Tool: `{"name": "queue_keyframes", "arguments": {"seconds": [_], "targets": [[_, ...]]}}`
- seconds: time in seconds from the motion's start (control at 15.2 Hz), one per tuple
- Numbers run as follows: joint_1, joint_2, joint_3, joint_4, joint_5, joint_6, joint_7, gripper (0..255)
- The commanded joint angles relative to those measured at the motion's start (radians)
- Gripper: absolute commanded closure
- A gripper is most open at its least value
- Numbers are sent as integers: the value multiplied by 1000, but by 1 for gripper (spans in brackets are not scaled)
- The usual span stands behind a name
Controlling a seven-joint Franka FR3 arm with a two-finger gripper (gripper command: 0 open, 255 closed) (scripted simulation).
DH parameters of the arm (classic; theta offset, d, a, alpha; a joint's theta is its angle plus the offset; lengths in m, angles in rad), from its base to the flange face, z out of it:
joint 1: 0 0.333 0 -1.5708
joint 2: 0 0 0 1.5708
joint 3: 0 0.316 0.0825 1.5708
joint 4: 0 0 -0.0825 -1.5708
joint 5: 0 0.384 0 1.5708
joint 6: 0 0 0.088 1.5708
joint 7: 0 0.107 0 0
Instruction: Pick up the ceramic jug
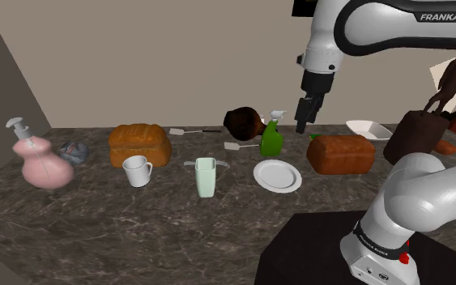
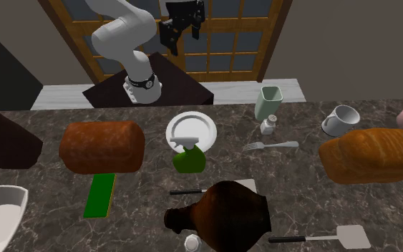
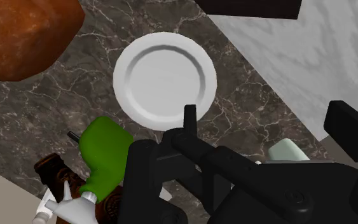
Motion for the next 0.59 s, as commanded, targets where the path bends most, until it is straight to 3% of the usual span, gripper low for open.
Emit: {"name": "queue_keyframes", "arguments": {"seconds": [0.0,0.53], "targets": [[0,0,0,0,0,0,0,0],[-36,96,-193,-75,-80,201,-262,0]]}}
